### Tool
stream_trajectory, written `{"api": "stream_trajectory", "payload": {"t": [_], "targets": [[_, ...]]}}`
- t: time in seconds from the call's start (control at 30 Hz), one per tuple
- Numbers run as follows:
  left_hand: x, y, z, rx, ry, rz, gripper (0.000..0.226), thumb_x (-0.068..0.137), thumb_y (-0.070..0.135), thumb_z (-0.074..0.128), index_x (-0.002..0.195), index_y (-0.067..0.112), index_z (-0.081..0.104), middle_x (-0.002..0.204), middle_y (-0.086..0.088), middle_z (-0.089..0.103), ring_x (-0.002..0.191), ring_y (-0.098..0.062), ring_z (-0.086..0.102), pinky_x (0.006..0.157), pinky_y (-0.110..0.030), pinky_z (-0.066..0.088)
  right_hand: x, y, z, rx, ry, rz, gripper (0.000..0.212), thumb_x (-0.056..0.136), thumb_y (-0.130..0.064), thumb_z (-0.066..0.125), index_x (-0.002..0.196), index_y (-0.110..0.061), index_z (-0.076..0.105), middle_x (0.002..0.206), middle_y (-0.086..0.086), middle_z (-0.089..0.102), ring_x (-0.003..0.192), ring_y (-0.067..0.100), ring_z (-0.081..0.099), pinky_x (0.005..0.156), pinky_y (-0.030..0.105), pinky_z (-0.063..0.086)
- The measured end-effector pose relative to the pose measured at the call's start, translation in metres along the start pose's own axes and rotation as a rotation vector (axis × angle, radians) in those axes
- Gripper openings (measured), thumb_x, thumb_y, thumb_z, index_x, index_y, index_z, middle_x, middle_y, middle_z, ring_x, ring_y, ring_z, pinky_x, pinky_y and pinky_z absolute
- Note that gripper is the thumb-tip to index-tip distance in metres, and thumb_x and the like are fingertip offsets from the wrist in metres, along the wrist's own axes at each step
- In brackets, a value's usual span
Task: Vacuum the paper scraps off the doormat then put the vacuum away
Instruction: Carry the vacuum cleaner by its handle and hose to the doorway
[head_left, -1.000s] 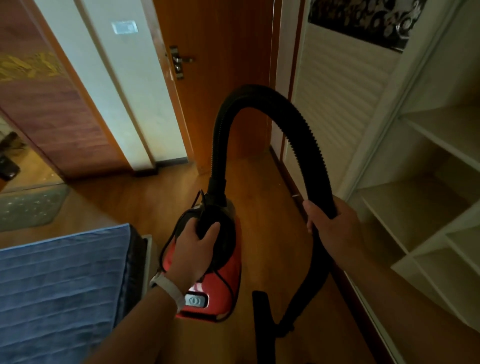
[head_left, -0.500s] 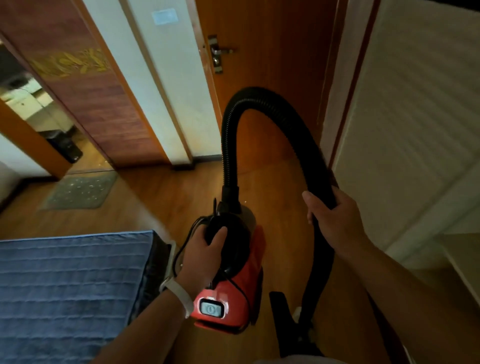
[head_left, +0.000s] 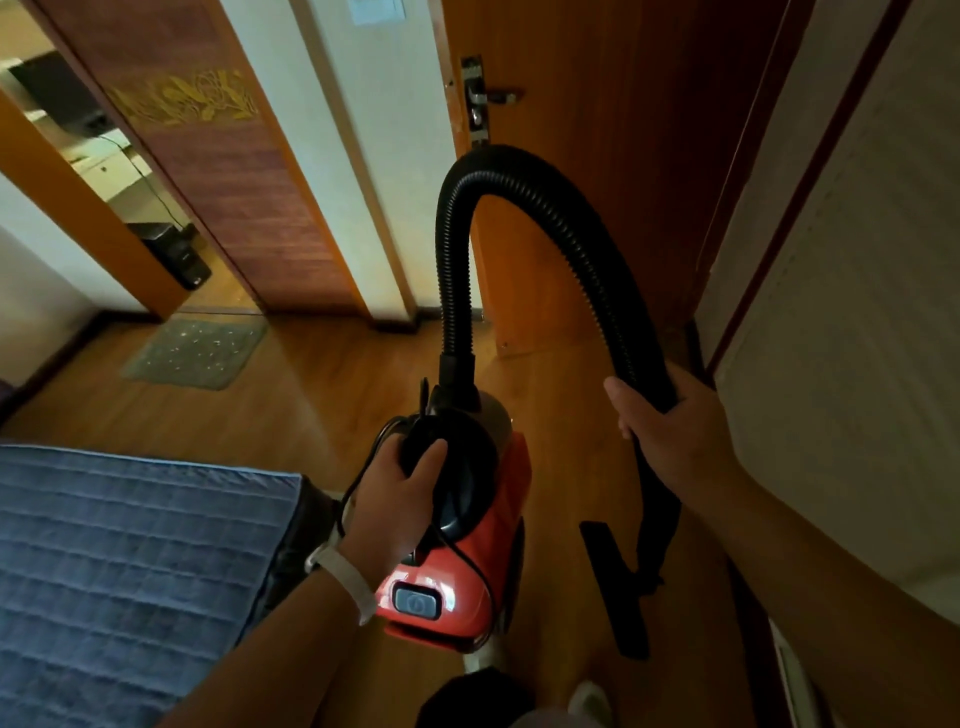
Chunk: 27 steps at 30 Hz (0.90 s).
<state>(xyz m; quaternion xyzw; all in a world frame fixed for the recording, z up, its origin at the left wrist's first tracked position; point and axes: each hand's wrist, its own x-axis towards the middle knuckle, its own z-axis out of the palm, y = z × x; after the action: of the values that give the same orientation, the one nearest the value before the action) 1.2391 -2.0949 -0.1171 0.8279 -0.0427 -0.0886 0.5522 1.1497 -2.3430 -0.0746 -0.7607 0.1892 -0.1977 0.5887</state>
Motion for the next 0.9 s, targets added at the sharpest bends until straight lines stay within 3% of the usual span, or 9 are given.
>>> {"api": "stream_trajectory", "payload": {"t": [0.1, 0.2, 0.3, 0.47, 0.63, 0.9], "targets": [[0.026, -0.001, 0.001, 0.01, 0.039, -0.006, 0.007, 0.094, 0.03, 0.063, 0.099, 0.025, 0.063, 0.089, 0.003, 0.069, 0.081, -0.009, 0.067, 0.063, -0.019, 0.047, 0.03, 0.0, 0.017, -0.038, -0.016, 0.023, 0.029, 0.09, -0.035, 0.067, 0.075, -0.012, 0.059, 0.074, 0.019, 0.062, 0.062, 0.021, 0.057, 0.06, 0.033, 0.047], [0.063, -0.007, -0.003, -0.005, 0.063, -0.044, 0.007, 0.094, 0.033, 0.063, 0.094, 0.026, 0.062, 0.087, 0.001, 0.069, 0.08, -0.014, 0.067, 0.065, -0.029, 0.053, 0.061, 0.002, 0.039, -0.062, -0.059, 0.028, 0.024, 0.089, -0.035, 0.068, 0.072, -0.02, 0.058, 0.068, 0.006, 0.059, 0.06, 0.017, 0.056, 0.059, 0.032, 0.047], [0.107, -0.012, -0.006, -0.023, 0.061, -0.078, 0.007, 0.093, 0.035, 0.063, 0.094, 0.028, 0.062, 0.087, 0.0, 0.07, 0.08, -0.018, 0.069, 0.071, -0.042, 0.058, 0.098, 0.004, 0.059, -0.083, -0.072, 0.036, 0.025, 0.09, -0.035, 0.067, 0.073, -0.02, 0.058, 0.068, 0.004, 0.058, 0.059, 0.014, 0.055, 0.058, 0.03, 0.047], [0.192, -0.011, -0.028, -0.03, 0.034, -0.093, 0.009, 0.094, 0.035, 0.062, 0.093, 0.027, 0.062, 0.085, -0.001, 0.07, 0.078, -0.019, 0.069, 0.07, -0.043, 0.058, 0.168, -0.001, 0.113, -0.099, -0.069, 0.063, 0.027, 0.092, -0.034, 0.065, 0.076, -0.013, 0.057, 0.067, 0.005, 0.057, 0.056, 0.013, 0.053, 0.054, 0.024, 0.046], [0.268, -0.004, -0.06, -0.035, 0.036, -0.068, 0.012, 0.095, 0.035, 0.06, 0.096, 0.023, 0.06, 0.085, 0.001, 0.068, 0.078, -0.015, 0.066, 0.059, -0.023, 0.047, 0.228, -0.02, 0.172, -0.109, -0.064, 0.044, 0.029, 0.093, -0.032, 0.064, 0.076, -0.009, 0.057, 0.066, 0.004, 0.057, 0.05, 0.006, 0.051, 0.045, 0.01, 0.04], [0.349, 0.005, -0.101, 0.038, 0.091, -0.046, 0.017, 0.096, 0.032, 0.059, 0.099, 0.016, 0.058, 0.081, 0.003, 0.064, 0.071, -0.011, 0.061, 0.048, -0.008, 0.041, 0.301, -0.032, 0.233, -0.104, -0.103, 0.057, 0.03, 0.092, -0.037, 0.064, 0.074, -0.014, 0.058, 0.065, 0.002, 0.059, 0.051, 0.007, 0.053, 0.051, 0.02, 0.043]]}}
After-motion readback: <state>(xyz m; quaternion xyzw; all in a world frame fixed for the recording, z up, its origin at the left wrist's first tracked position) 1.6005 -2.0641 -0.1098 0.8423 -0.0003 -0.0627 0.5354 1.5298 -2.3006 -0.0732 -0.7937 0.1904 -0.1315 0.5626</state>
